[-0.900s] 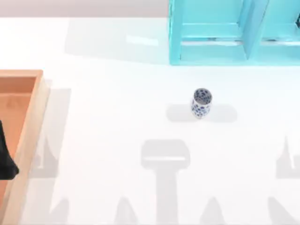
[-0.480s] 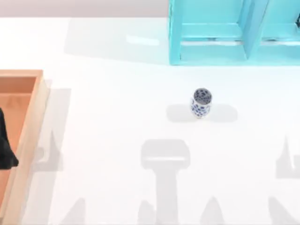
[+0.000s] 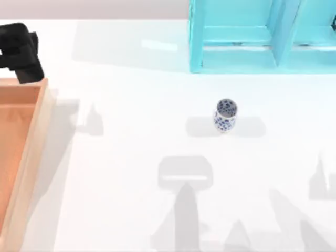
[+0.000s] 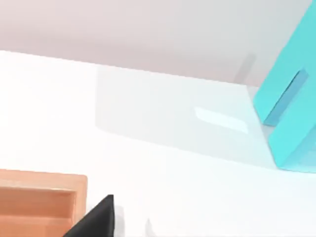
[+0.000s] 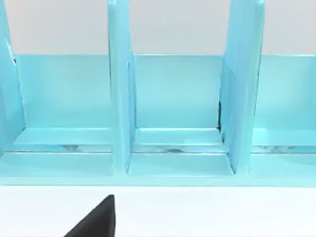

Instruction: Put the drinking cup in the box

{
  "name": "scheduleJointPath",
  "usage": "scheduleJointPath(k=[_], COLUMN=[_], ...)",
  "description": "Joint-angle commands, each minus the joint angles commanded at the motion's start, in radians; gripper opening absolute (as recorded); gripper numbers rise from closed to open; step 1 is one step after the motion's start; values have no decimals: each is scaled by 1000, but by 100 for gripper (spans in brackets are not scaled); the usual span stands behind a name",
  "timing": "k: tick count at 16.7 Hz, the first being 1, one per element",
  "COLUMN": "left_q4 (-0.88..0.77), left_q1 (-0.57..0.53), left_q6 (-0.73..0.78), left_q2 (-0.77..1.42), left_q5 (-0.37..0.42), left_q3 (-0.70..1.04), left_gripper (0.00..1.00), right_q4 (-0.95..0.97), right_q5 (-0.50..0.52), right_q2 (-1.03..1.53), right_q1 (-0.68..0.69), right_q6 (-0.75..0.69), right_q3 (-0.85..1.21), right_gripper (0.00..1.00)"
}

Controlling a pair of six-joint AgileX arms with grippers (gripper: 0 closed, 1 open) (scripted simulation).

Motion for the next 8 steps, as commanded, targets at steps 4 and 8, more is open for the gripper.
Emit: scheduleJointPath(k=[4,8], left_q4=[-229,-468], left_q1=[-122,-245], left_q6=[-122,-235], left_q2=[483,925], left_q5=[-26,-56], left_q3=[438,837], left_gripper=[100,100], right_q4=[0,0], right_q5=[0,0], right_q2=[0,0], right_q1=[0,0], right_q6=[0,0], right_q3=[0,0], right_gripper=[100,100])
